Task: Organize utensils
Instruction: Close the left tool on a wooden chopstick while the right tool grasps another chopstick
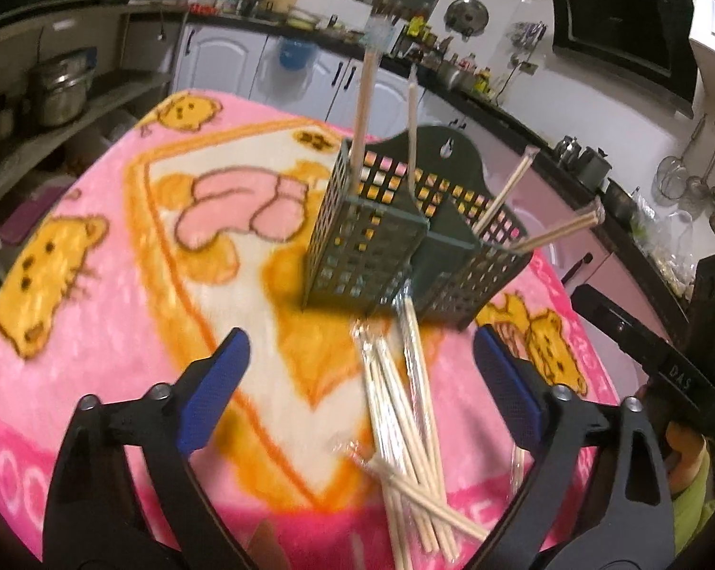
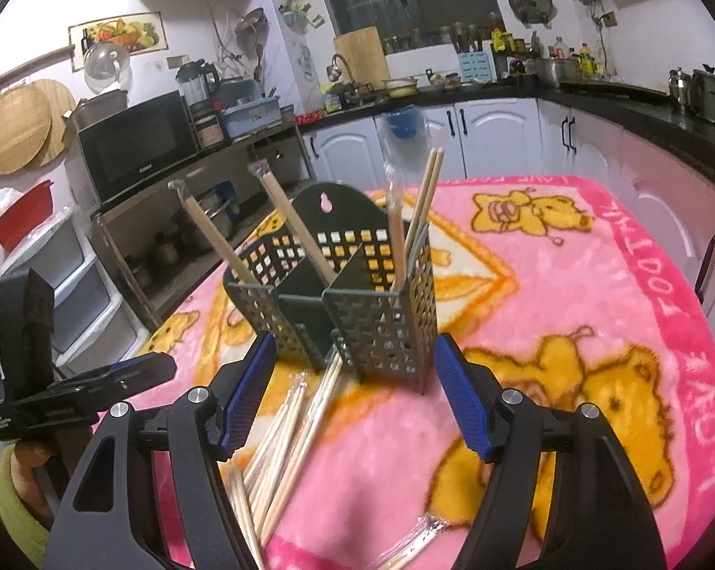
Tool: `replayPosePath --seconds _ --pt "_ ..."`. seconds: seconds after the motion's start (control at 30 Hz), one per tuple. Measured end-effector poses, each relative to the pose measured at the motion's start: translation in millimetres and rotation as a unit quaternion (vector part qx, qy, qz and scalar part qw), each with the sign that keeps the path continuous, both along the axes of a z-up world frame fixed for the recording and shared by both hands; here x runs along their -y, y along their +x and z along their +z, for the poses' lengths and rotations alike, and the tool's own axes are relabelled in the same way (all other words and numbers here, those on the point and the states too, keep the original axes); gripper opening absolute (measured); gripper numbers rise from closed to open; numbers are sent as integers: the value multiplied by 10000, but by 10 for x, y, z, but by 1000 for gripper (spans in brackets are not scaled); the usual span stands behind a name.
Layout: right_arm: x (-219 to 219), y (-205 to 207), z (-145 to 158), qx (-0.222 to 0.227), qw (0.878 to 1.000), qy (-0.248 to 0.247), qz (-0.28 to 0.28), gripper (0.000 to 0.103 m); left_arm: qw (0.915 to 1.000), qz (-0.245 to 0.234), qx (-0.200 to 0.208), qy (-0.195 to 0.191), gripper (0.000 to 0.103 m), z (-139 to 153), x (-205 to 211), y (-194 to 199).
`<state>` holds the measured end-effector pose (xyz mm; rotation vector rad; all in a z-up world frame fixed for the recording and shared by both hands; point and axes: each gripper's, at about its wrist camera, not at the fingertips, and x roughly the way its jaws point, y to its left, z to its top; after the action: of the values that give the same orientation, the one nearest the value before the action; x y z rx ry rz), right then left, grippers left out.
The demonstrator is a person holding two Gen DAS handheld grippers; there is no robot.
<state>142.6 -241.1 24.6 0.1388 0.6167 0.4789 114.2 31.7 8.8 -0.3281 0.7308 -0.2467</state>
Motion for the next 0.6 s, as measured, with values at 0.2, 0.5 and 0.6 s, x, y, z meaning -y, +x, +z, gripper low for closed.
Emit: replayPosePath --seconds 0.2,0.5,0.6 --pt "-67 14 -89 -138 9999 -42 94 66 9993 -82 -351 -137 76 -206 5 -34" --pt "-157 67 -219 -345 9991 -101 209 65 9952 -227 -857 -424 62 -505 3 -80" --pt "-187 109 -264 -422 9987 -141 238 63 9940 -300 -946 -460 55 -571 22 -102"
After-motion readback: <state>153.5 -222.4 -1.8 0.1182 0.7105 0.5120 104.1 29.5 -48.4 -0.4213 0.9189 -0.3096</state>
